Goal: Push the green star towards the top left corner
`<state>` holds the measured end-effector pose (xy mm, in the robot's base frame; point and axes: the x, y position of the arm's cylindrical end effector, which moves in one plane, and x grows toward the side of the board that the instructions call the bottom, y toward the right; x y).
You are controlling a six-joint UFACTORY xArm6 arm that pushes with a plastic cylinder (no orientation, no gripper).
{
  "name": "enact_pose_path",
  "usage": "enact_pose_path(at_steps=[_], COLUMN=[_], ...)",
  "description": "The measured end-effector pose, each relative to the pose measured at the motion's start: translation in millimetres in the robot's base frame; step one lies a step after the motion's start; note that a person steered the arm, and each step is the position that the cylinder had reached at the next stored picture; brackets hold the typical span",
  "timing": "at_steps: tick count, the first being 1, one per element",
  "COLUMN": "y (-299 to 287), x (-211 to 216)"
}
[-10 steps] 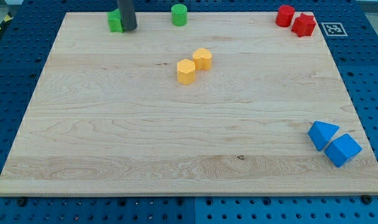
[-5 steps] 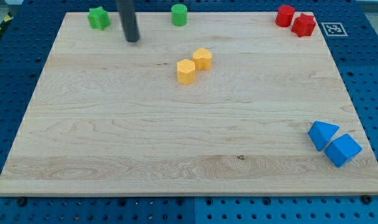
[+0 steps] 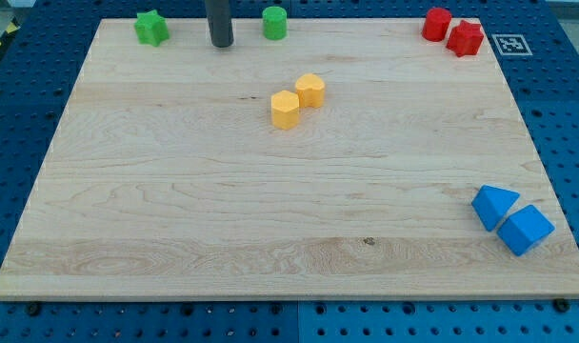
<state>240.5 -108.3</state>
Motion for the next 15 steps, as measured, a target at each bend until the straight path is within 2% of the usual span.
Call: enact_pose_path(at_steps=[2, 5, 8, 11, 12, 14, 15], y=[-5.4, -70.3, -74.4, -94.2, -89.6, -29.0, 5.1], x=[-4.6, -9.8, -29.2, -30.6, -30.6, -30.4, -13.7])
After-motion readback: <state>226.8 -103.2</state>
